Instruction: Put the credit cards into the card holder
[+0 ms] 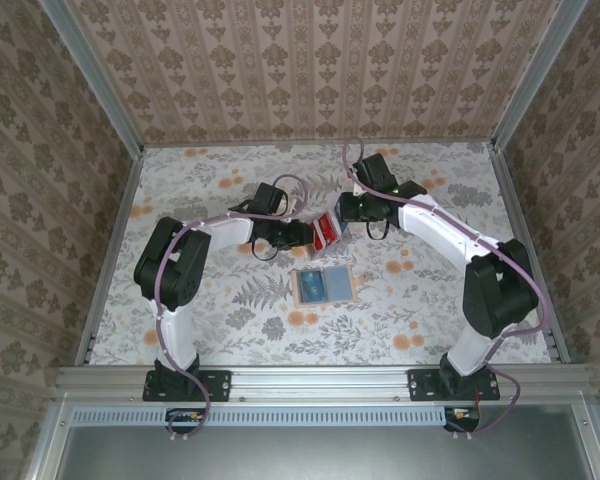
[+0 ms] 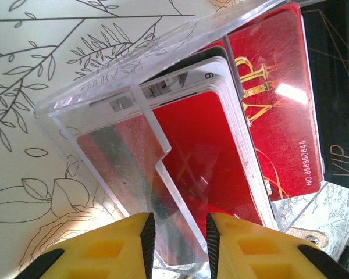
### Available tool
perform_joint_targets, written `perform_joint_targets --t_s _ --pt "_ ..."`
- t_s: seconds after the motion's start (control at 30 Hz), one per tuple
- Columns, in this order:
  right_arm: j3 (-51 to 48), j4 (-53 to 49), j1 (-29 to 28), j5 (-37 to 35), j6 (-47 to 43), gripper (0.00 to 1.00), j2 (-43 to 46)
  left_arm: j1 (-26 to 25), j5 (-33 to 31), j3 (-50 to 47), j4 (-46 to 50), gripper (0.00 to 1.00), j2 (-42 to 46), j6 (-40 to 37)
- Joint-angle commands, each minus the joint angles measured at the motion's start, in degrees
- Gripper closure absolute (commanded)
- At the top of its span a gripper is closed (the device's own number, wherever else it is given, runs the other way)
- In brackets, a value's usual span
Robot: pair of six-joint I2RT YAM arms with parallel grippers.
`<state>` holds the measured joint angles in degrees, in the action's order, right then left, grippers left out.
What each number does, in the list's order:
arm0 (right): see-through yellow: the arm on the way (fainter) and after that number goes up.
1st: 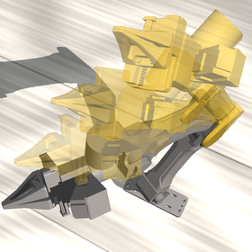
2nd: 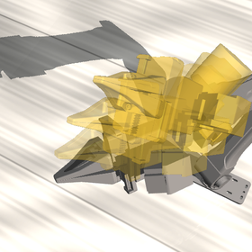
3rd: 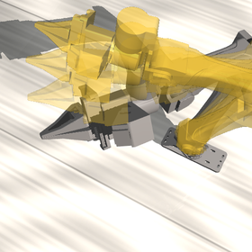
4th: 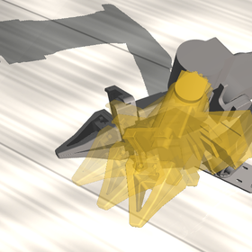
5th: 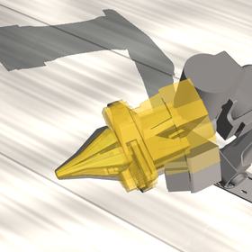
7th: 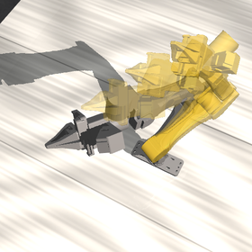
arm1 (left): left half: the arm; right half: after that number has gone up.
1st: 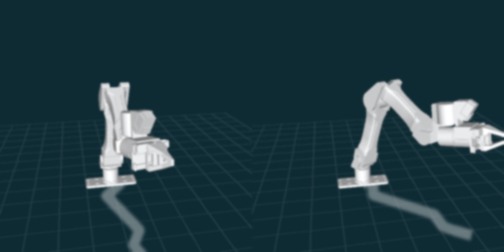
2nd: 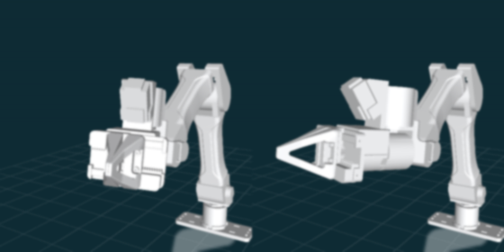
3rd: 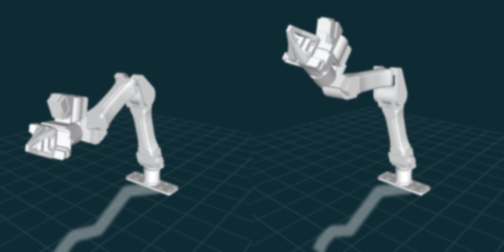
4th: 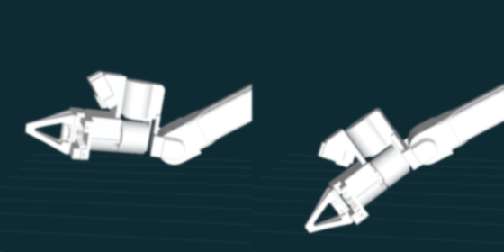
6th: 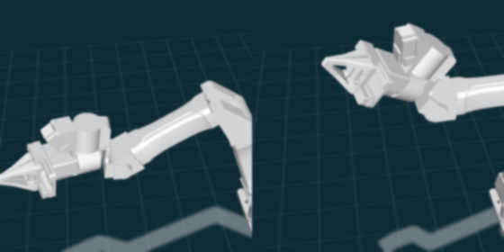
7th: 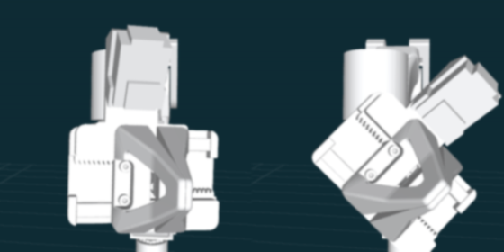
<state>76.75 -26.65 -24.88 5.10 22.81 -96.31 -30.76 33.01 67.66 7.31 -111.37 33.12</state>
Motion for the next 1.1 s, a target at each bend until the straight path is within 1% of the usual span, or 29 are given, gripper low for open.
perform_joint_targets --t_s 0.0,0.13,0.23,0.37,0.47,0.57,0.63,0.77,0.9,1.07 --pt "-3.46 2.64 0.86 2.72 -0.66 0.92 4.71 -0.35 -0.84 0.36 -0.44 0.68 3.13 -1.64" --pt "-8.61 7.33 1.84 7.33 0.13 0.91 9.82 -0.26 -2.36 -2.56 -2.49 0.68 6.45 -1.92" --pt "-12.37 10.56 1.79 11.9 1.0 0.91 13.11 -0.26 -3.3 -6.62 -6.91 0.68 8.94 -1.69" --pt "-20.2 18.85 1.79 18.44 5.55 0.91 16.17 -0.44 -3.28 -11.17 -10.78 0.68 11.39 -0.44" --pt "-26.43 25.26 1.49 22.78 9.27 0.91 18.6 -0.44 -4.86 -15.35 -12.33 0.69 14.48 -0.59" --pt "-32.65 29.87 0.83 23.69 11.56 0.91 20.38 -0.52 -6.5 -19.65 -13.38 0.68 17.9 -0.71" --pt "-35.43 31.08 0.31 24.41 12.46 0.91 20.73 -0.7 -7.21 -22.38 -13.98 0.69 20.1 -0.52" --pt "-42.51 37.1 -1.14 25.12 14.81 0.91 21.82 -1.86 -8.89 -26.92 -14.3 0.68 23.78 -0.52" --pt "-46.99 40.64 -1.53 25.75 17.28 0.91 21.37 -3.17 -9.93 -28.99 -13.05 0.68 24.53 -0.11" --pt "-50.09 43.63 -2.01 25.06 18.5 0.92 20.36 -5.71 -11.43 -32.13 -15.01 0.69 24.67 2.21"
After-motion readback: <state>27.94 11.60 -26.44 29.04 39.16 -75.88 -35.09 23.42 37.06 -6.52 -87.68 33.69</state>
